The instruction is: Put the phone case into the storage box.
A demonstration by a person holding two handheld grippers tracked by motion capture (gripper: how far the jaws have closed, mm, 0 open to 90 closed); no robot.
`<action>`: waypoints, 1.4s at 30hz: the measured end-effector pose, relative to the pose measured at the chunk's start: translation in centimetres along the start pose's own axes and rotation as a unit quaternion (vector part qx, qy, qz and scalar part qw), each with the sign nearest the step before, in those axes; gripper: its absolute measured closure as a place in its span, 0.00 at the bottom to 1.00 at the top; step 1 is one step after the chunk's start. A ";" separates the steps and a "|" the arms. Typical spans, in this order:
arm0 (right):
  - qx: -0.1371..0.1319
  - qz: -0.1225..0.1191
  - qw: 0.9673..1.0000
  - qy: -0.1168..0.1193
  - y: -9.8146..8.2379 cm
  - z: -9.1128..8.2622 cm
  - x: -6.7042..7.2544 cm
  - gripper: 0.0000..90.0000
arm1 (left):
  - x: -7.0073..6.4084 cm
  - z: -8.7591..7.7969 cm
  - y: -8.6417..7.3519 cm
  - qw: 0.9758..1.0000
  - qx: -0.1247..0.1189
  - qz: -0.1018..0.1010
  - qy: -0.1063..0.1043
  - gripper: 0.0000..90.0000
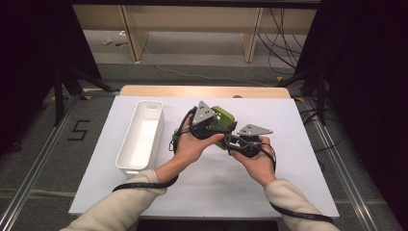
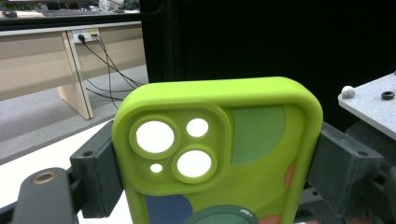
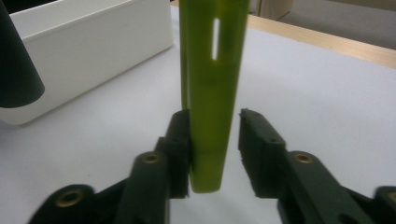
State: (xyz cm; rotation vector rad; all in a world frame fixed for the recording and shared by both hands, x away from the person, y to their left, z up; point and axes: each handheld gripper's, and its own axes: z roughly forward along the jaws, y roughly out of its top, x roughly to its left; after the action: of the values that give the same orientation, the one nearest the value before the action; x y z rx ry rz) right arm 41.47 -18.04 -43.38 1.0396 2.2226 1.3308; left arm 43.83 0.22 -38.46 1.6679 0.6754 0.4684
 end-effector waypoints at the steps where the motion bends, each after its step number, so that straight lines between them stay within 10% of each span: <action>1: -0.001 0.000 1.000 0.002 0.0 0.0 -0.1 0.69 | 0.1 0.0 0.0 1.000 -0.001 0.000 0.001 0.17; 15: -0.026 -0.012 0.999 0.035 -0.4 -0.8 -1.0 0.18 | 1.1 -1.1 0.5 1.000 -0.009 0.001 0.008 0.17; 42: -0.084 -0.037 0.995 0.027 -1.6 -5.5 -2.6 0.17 | 1.8 -4.1 1.3 1.000 -0.009 0.003 0.013 0.17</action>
State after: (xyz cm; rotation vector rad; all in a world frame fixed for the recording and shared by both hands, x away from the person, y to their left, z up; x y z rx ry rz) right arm 39.16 -23.79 -42.22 0.8618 2.1226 1.4990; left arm 42.78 4.35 -36.47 1.6503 0.6831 0.4996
